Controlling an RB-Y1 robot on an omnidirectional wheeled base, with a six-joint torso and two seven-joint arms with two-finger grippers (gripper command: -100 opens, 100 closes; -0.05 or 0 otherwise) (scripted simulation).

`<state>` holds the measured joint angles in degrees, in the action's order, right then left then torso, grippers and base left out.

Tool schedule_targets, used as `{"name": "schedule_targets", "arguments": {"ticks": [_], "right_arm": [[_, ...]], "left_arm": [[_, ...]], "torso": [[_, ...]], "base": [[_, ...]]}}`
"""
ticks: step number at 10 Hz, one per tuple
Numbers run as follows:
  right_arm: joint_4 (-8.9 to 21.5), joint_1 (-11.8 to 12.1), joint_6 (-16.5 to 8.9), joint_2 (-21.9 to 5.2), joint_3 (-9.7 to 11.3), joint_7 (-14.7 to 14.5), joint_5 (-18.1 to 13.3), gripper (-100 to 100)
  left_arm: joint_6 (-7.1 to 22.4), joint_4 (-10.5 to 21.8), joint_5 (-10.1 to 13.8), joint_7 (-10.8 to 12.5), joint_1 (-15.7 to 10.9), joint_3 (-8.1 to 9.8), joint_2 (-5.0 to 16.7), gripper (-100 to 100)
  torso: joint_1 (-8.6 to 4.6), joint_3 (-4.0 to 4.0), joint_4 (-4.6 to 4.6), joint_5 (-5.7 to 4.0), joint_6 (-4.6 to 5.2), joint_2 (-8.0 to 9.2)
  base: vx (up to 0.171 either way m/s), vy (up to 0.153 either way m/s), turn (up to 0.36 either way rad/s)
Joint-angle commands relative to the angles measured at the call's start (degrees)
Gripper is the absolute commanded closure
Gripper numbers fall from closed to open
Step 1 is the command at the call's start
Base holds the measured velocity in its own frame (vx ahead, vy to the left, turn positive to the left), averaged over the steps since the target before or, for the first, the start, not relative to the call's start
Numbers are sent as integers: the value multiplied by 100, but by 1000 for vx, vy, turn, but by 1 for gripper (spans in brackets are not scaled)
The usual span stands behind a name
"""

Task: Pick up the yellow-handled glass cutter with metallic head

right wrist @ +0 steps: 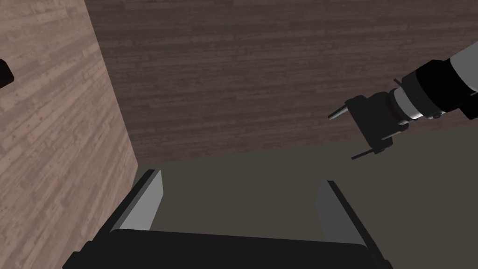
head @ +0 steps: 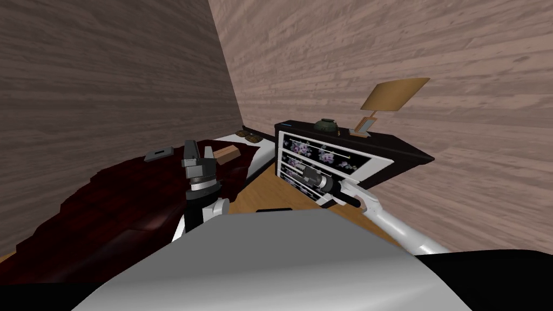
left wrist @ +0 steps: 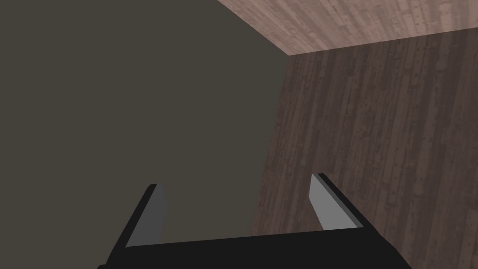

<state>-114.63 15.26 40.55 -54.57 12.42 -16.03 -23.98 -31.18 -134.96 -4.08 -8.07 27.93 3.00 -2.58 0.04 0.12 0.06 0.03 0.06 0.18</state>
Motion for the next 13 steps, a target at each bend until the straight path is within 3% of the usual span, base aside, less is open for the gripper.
{"name": "schedule_targets", "arguments": {"ticks": [1, 3, 4, 6, 7, 9, 10, 12, 13], "right_arm": [[236, -121, 137, -286, 132, -260, -208, -100], [236, -121, 137, -589, 132, -260, -208, -100], [496, -258, 278, -773, 269, -517, -404, -100], [496, -258, 278, -1058, 269, -517, -404, -100], [762, -395, 422, -1257, 406, -780, -594, -100], [767, -395, 422, -1519, 406, -780, -594, -100], [963, -532, 568, -1760, 543, -1045, -778, -100], [1049, -532, 568, -1970, 543, -1049, -778, -100], [1339, -669, 716, -2195, 678, -1321, -954, -100]], "left_arm": [[0, 0, 0, 0, 0, 0, 0, 0], [0, 0, 0, 0, 0, 0, 0, 0], [0, 0, 0, 0, 0, 0, 0, 0], [0, 0, 0, 0, 0, 0, 0, 0], [0, 0, 0, 0, 0, 0, 0, 0], [0, 0, 0, 0, 0, 0, 0, 0], [0, 0, 0, 0, 0, 0, 0, 0], [0, 0, 0, 0, 0, 0, 0, 0], [0, 0, 0, 0, 1, 0, 0, 0]], "torso": [[0, 0, 0, 0, 0, 0], [4, -2, -1, 0, -2, -2], [-4, -3, -1, -1, 0, -4], [4, -1, -1, 0, -1, 0], [-5, -3, -1, -2, 1, -5], [-2, -3, -1, -1, -1, -5], [-8, -5, -2, -3, 1, -8], [-5, -7, -3, -2, 0, -12], [-8, -7, -3, -3, 1, -11]], "base": [[-28, 50, 151], [-30, 37, 56], [-42, 52, 154], [-29, 37, 49], [-28, 39, 160], [-18, 27, 49], [-13, 33, 155], [-8, 25, 48], [-12, 29, 179]]}}
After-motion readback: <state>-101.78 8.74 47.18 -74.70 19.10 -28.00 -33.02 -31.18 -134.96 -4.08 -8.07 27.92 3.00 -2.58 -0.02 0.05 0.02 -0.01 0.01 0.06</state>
